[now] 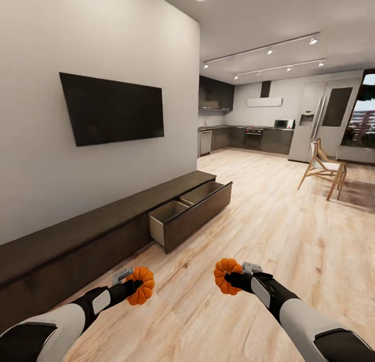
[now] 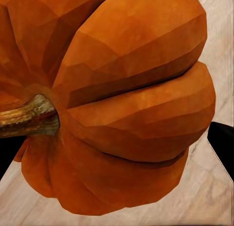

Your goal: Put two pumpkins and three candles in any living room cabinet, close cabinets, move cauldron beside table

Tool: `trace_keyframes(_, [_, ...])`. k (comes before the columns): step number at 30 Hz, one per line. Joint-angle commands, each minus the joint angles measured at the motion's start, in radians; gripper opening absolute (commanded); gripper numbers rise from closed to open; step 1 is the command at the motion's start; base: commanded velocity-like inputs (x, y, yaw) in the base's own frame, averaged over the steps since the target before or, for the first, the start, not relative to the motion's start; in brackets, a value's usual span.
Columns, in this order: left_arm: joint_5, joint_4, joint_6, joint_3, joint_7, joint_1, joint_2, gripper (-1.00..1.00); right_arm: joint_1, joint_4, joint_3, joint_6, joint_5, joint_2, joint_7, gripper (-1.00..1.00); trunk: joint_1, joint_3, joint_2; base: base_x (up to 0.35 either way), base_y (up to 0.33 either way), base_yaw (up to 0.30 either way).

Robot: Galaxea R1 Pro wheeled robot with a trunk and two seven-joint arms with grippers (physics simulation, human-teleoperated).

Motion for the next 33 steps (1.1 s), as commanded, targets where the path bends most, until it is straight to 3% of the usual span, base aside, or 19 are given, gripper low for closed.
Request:
trace_keyframes(1, [0.012, 0.000, 0.005, -0.006, -0.005, -0.001, 0.000, -1.00, -0.001, -0.001, 0.003, 0.004, -0.002, -0.001, 0.002, -1.00, -0.004, 0.003, 0.007, 0.000, 0.000, -0.257])
trace_keyframes(13, [0.012, 0.000, 0.004, -0.006, -0.005, -0.001, 0.000, -1.00, -0.001, -0.001, 0.003, 0.004, -0.002, -0.001, 0.002, -1.00, -0.050, 0.050, 0.091, 0.000, 0.000, -0.259])
trace_keyframes(33, [0.012, 0.004, -0.038, -0.006, -0.005, -0.001, -0.003, -1.00, -0.001, -0.001, 0.004, 0.004, -0.002, -0.001, 0.001, -1.00, -0.050, 0.069, 0.091, 0.008, 0.000, -0.163])
